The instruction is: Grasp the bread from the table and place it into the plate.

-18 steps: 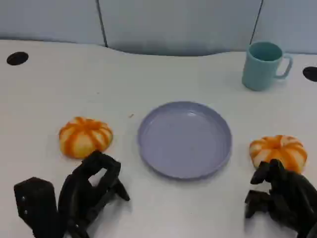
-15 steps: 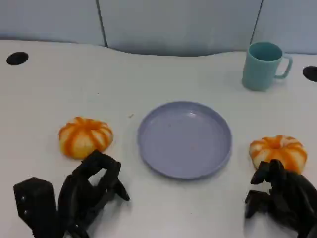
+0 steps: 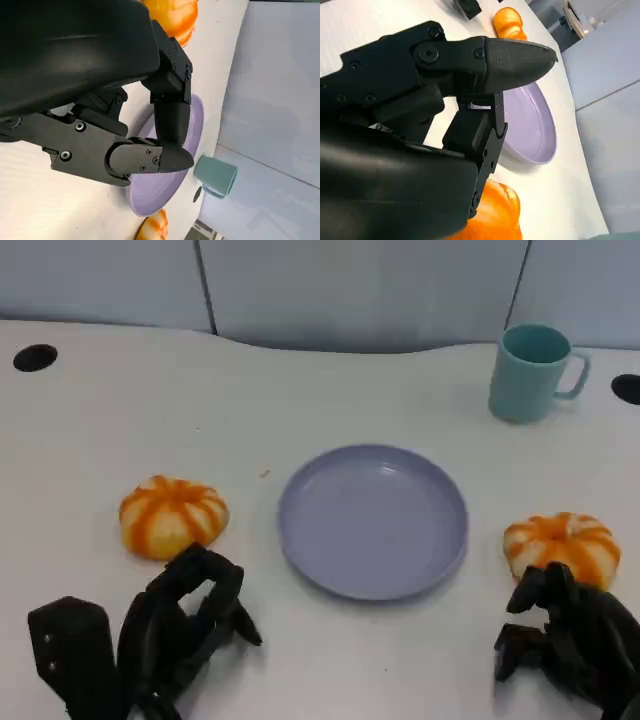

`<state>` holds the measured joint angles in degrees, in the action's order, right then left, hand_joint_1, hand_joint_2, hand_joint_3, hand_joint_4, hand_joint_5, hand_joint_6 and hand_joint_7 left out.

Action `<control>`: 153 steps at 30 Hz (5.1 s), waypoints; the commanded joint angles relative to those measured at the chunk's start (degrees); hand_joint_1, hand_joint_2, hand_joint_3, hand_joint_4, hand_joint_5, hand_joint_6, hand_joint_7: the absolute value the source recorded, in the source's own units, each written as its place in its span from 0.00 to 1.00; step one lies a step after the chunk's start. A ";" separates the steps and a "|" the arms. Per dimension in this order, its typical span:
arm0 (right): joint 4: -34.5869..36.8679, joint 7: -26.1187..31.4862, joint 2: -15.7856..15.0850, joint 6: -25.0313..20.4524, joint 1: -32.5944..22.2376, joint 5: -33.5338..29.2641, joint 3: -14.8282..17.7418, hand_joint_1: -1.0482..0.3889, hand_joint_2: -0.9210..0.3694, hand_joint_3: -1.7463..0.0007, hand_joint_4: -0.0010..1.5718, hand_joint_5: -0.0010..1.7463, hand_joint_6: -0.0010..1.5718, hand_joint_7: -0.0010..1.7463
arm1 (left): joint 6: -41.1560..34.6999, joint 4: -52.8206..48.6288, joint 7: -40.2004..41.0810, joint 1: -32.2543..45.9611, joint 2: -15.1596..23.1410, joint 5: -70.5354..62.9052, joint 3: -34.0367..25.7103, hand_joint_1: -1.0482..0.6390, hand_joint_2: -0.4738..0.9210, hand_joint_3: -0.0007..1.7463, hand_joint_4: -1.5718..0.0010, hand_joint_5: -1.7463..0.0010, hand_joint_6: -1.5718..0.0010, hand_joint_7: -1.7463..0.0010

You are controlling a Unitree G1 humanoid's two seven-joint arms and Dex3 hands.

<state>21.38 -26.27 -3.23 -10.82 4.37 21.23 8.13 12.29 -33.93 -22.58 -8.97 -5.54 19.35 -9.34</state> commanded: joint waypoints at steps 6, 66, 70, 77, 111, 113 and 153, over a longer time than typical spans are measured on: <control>0.11 1.69 -0.21 -1.68 -1.49 -0.55 0.06 0.43 0.00 0.72 0.84 0.65 0.73 0.63 | -2.04 1.59 0.61 -0.04 0.90 0.27 -0.61 0.30 1.00 0.18 0.48 0.00 0.67 0.00; -0.51 2.13 0.31 0.20 -2.46 -1.39 -1.23 0.42 0.00 0.71 0.84 0.65 0.74 0.62 | 1.82 -4.47 19.74 -25.78 33.06 -69.57 32.60 0.30 0.89 0.00 1.00 1.00 0.98 1.00; -1.41 2.22 0.58 -0.60 -2.99 -0.51 -0.89 0.42 0.00 0.72 0.84 0.65 0.74 0.63 | 1.07 -11.32 19.45 -29.90 30.88 -69.52 35.28 0.30 0.89 0.00 1.00 1.00 1.00 1.00; -2.76 2.06 0.02 -0.86 -3.83 -1.09 -1.35 0.42 0.00 0.70 0.84 0.66 0.74 0.63 | 0.82 -23.64 22.02 -35.77 26.69 -69.61 39.14 0.31 0.87 0.00 1.00 1.00 0.99 0.99; -7.91 3.17 0.00 -3.70 -7.34 0.62 -0.55 0.41 0.00 0.74 0.79 0.70 0.72 0.66 | -0.15 -44.17 33.62 -40.48 19.45 -67.22 45.13 0.42 1.00 0.06 0.41 0.86 0.42 0.95; -8.13 3.01 -0.11 -3.71 -7.48 0.56 -0.65 0.41 0.00 0.74 0.80 0.70 0.72 0.66 | -0.47 -44.24 35.76 -40.09 19.30 -68.15 46.14 0.41 0.99 0.03 0.37 0.74 0.33 0.97; -7.13 4.41 -0.32 -4.40 -6.00 -0.20 -1.24 0.42 0.00 0.73 0.81 0.70 0.70 0.68 | 14.43 -41.40 47.89 -41.20 17.46 -49.93 28.05 0.63 0.76 0.49 0.54 0.00 0.62 0.00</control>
<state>12.95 -22.24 -2.78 -14.14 -0.86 21.73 6.76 26.24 -75.62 24.69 -49.22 11.38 -30.61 18.88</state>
